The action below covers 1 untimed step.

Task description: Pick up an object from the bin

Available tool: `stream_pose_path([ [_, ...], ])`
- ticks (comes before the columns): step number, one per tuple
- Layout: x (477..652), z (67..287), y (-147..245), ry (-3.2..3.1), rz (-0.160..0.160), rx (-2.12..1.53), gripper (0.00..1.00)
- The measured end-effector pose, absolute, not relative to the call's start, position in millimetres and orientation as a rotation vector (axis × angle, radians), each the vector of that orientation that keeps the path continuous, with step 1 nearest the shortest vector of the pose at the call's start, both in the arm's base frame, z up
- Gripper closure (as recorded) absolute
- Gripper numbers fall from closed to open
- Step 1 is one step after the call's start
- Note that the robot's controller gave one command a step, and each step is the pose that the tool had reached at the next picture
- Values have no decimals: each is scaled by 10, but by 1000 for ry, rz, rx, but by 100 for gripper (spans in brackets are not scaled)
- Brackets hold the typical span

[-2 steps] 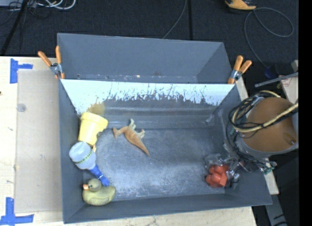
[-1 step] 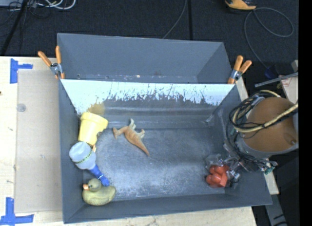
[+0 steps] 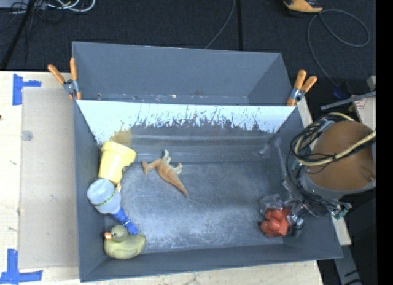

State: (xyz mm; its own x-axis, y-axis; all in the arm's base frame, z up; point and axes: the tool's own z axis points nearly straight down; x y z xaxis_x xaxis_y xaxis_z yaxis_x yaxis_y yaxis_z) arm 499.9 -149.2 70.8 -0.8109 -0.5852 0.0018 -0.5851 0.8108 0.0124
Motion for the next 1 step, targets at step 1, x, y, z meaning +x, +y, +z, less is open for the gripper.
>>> stream_pose_path([
  [1, 4991, 879, -1493, -2984, -19, 957, 100],
])
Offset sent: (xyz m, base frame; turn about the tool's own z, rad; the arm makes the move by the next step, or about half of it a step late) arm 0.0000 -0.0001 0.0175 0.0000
